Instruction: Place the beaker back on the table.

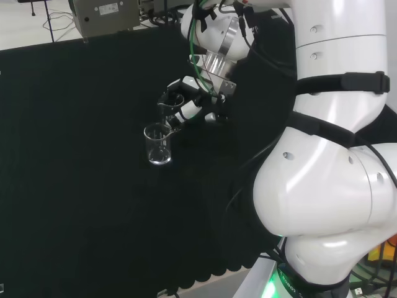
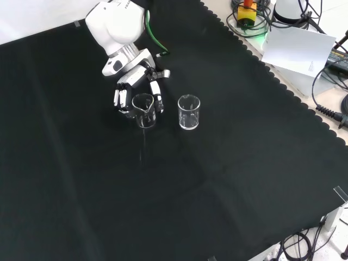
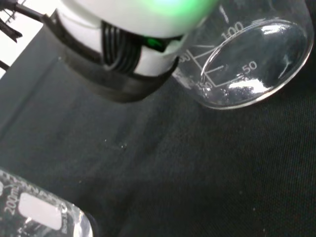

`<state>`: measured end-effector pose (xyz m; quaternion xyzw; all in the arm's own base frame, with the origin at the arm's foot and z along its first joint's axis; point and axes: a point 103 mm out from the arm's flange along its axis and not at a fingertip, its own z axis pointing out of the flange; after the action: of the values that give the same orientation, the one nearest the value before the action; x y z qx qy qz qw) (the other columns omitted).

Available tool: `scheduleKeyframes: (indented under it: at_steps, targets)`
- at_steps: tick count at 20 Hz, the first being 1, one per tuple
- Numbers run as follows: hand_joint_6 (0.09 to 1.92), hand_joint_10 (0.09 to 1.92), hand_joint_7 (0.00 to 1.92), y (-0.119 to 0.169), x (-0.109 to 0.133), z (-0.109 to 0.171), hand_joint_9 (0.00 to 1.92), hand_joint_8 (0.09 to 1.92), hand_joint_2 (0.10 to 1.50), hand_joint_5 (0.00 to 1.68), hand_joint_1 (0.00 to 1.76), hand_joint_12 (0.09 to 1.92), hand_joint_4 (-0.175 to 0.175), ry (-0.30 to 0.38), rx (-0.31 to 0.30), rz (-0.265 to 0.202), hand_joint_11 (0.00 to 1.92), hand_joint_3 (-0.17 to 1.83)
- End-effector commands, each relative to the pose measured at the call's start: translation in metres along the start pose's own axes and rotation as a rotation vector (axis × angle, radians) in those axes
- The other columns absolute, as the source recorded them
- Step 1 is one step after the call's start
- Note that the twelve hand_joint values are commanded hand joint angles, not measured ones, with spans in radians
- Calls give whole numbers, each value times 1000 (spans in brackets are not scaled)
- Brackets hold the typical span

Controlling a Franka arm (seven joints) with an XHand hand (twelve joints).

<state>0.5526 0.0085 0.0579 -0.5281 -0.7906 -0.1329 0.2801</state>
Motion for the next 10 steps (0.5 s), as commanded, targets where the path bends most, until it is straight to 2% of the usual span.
scheduleKeyframes:
  at_steps: [1, 5, 10]
  targets:
    - [858, 87, 580, -5, 5, -9, 986, 743, 532, 580, 1140, 1294, -34, -78, 40, 9, 393, 719]
    - [724, 87, 461, -8, 8, -16, 892, 751, 501, 439, 1097, 1340, -46, -89, 63, 14, 301, 720]
    - [450, 87, 238, -18, 17, -33, 699, 749, 495, 349, 1014, 1407, -53, -103, 35, 18, 133, 616]
